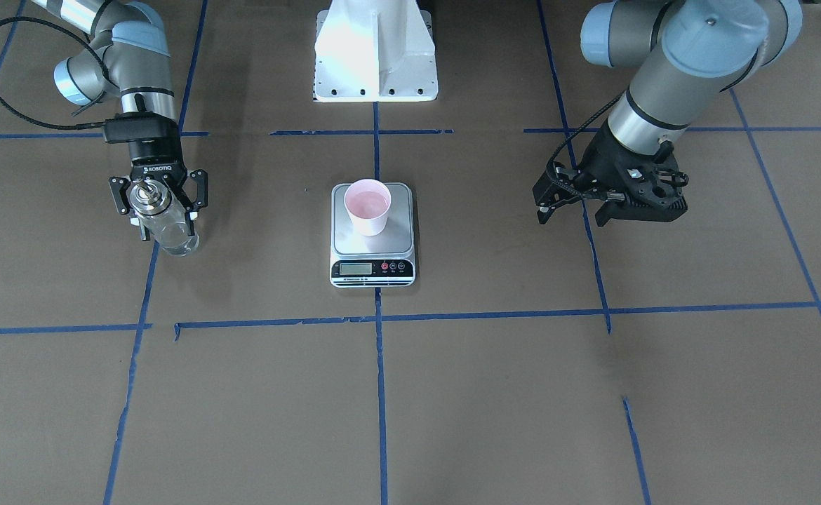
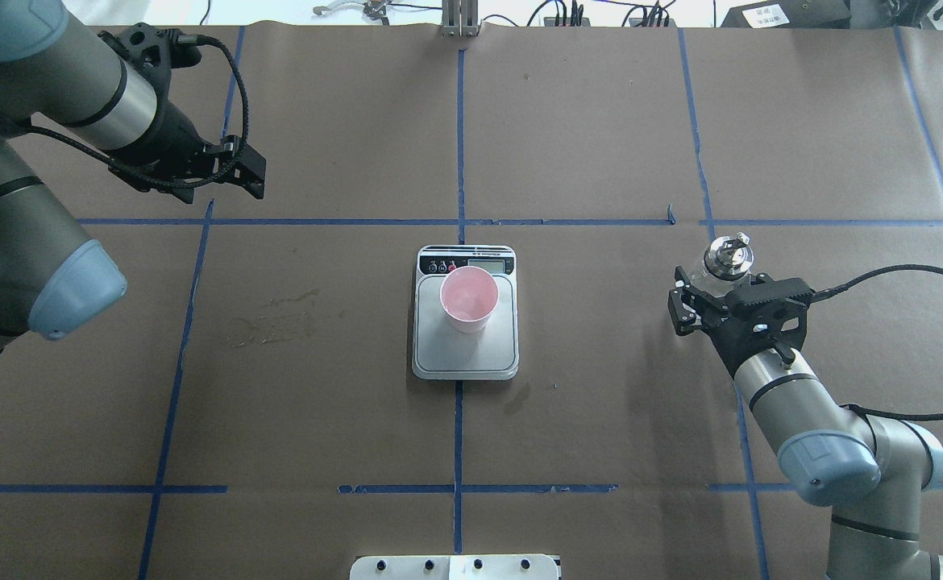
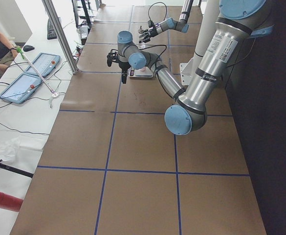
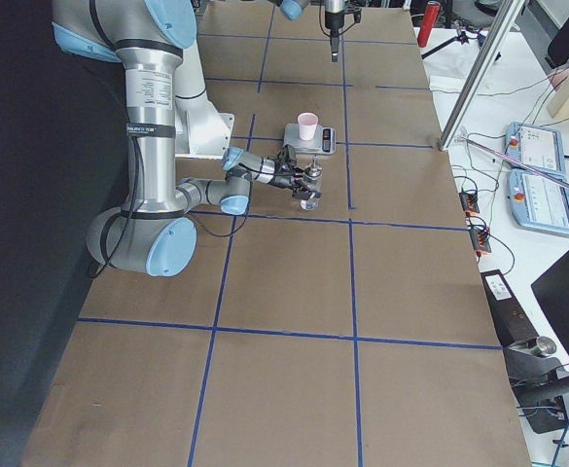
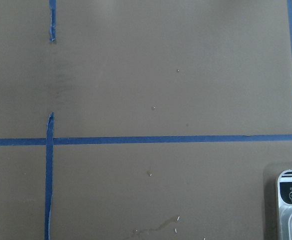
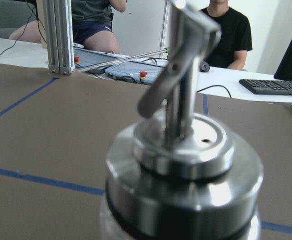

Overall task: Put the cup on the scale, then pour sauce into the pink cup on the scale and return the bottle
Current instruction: 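Carry the bottle with the right gripper toward the cup on the scale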

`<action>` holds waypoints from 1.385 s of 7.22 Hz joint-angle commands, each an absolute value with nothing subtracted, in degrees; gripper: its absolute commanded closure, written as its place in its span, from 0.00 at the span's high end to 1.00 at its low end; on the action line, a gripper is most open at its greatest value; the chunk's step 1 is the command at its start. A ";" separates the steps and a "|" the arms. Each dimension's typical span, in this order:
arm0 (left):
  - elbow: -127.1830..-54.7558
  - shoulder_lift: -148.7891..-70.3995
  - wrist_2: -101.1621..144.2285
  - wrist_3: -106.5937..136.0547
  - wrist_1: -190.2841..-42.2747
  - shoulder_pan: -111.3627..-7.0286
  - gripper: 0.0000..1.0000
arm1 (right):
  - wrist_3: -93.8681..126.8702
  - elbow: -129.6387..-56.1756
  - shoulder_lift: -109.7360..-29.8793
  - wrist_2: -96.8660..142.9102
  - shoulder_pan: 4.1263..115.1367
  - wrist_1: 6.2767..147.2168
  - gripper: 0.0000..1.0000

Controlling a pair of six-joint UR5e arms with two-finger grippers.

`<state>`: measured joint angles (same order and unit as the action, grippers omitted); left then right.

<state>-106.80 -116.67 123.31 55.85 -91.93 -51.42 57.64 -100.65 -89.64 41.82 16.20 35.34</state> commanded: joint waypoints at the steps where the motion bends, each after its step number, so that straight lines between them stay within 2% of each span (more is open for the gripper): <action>1: -106.96 -116.72 123.31 55.90 -91.93 -51.42 0.95 | 53.64 -102.38 -85.89 42.62 16.44 38.47 0.00; 5: -106.61 -116.63 123.40 55.81 -91.93 -51.42 0.95 | 50.12 -104.41 -77.64 42.88 16.00 50.84 0.00; 6: -106.18 -116.54 123.40 55.46 -92.02 -51.42 0.95 | 44.09 -104.68 -72.21 43.06 16.00 57.41 0.00; 8: -106.08 -116.46 123.49 55.20 -92.02 -51.42 0.95 | 33.76 -107.82 -69.01 43.07 15.65 72.69 0.00; 10: -106.00 -116.46 123.49 55.11 -92.02 -51.42 0.95 | 26.72 -107.93 -66.80 42.89 15.65 82.83 0.00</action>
<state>-106.07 -116.46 123.48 55.16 -92.02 -51.42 30.63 -107.82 -67.87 43.02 15.80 75.66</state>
